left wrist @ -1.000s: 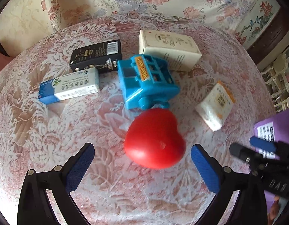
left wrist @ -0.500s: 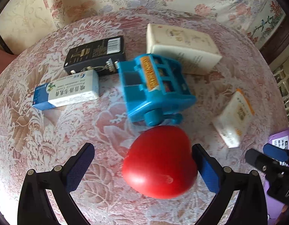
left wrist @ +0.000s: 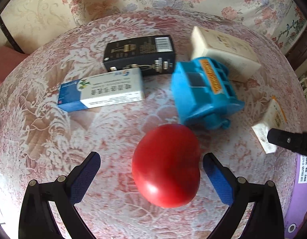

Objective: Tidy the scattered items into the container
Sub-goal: 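Lower the right tool onto the white-and-orange packet while the left tool approaches the red heart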

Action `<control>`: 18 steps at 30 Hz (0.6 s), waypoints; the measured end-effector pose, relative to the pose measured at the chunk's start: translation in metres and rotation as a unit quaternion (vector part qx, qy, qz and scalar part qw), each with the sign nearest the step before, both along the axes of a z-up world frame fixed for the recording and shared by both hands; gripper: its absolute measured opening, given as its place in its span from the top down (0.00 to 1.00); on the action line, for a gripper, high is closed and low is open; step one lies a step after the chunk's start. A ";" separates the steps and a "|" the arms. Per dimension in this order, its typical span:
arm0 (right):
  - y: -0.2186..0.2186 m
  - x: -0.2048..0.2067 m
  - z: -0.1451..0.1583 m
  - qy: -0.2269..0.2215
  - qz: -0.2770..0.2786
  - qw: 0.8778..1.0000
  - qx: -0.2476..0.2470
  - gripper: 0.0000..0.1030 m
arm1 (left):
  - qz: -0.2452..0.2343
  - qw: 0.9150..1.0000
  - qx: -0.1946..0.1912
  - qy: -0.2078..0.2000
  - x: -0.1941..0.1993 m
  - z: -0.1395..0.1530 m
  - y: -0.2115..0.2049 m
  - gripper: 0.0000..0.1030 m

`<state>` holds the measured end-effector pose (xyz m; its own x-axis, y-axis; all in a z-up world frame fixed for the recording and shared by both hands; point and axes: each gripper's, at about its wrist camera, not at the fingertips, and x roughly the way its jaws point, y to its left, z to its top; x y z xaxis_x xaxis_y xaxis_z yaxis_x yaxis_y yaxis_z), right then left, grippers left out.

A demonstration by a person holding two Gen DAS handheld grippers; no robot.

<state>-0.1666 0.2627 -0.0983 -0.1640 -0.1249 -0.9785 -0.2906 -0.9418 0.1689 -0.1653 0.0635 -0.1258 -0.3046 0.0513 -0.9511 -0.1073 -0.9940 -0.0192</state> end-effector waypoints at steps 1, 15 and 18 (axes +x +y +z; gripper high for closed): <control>-0.002 -0.003 -0.001 -0.003 -0.008 1.000 -0.003 0.30 | 0.002 1.000 -0.001 0.000 -0.001 0.000 -0.003 0.00; -0.032 -0.030 -0.008 -0.014 -0.076 0.996 0.046 0.28 | -0.034 0.999 0.016 0.006 -0.005 0.007 -0.004 0.00; -0.027 -0.030 -0.007 -0.022 -0.119 0.992 0.022 0.27 | -0.039 0.999 0.020 0.008 -0.007 0.013 -0.004 0.00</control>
